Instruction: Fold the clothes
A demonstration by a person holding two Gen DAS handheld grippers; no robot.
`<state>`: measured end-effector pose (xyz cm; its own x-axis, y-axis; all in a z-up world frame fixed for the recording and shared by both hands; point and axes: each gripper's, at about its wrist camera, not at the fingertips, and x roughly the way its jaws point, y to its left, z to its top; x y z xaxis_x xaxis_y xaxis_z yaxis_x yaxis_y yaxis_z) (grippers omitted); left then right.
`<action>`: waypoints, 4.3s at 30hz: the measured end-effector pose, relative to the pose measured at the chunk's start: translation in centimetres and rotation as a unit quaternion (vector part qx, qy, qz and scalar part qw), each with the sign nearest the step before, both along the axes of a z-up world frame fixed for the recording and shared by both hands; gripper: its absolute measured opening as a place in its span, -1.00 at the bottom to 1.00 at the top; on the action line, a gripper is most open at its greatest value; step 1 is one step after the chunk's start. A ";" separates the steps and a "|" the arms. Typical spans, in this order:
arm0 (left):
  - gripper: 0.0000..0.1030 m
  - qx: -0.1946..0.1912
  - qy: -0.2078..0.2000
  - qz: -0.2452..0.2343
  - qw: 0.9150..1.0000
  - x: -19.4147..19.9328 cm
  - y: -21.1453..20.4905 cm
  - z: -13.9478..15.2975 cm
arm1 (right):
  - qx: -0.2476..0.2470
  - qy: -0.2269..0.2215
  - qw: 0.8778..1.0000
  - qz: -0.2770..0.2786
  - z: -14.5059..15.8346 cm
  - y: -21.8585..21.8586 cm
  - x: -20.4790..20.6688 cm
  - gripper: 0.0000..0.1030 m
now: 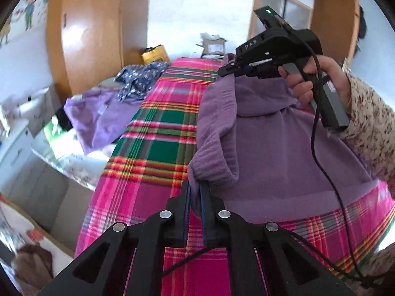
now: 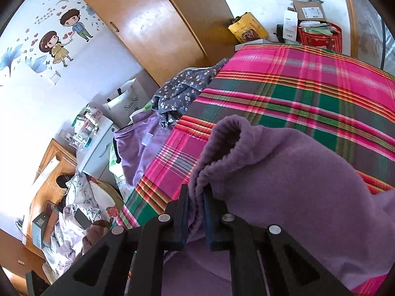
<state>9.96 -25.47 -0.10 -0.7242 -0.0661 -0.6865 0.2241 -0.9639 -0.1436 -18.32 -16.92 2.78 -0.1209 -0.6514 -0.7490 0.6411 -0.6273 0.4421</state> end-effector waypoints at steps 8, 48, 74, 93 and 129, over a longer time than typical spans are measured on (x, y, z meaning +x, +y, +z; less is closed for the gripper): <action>-0.93 0.043 -0.006 0.062 0.997 1.1 -2.3 -0.6 | 0.012 0.008 1.000 0.022 -0.7 -3.3 -0.1 -0.79; -0.22 0.010 -0.001 0.046 0.999 -3.1 -2.4 2.6 | 0.073 0.077 0.985 0.133 -0.9 -5.3 4.3 -0.52; -0.22 0.035 -0.007 0.014 0.999 -1.8 -3.0 2.6 | 0.049 0.039 0.987 0.150 -1.3 -6.7 6.4 -0.51; -0.22 0.022 -0.080 -0.038 0.996 -4.5 -3.2 0.7 | 0.107 0.089 0.989 0.052 2.7 19.5 11.9 -0.29; -0.57 0.054 -0.085 -0.004 0.995 -4.0 -5.5 1.4 | 0.131 0.124 0.975 0.132 -2.6 23.1 22.3 -0.95</action>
<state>5.96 -30.93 1.29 -0.5976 0.0196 -0.8016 0.2469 -0.9466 -0.2072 3.98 6.20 0.19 -0.1725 -0.4744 -0.8632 0.8623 -0.4964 0.1005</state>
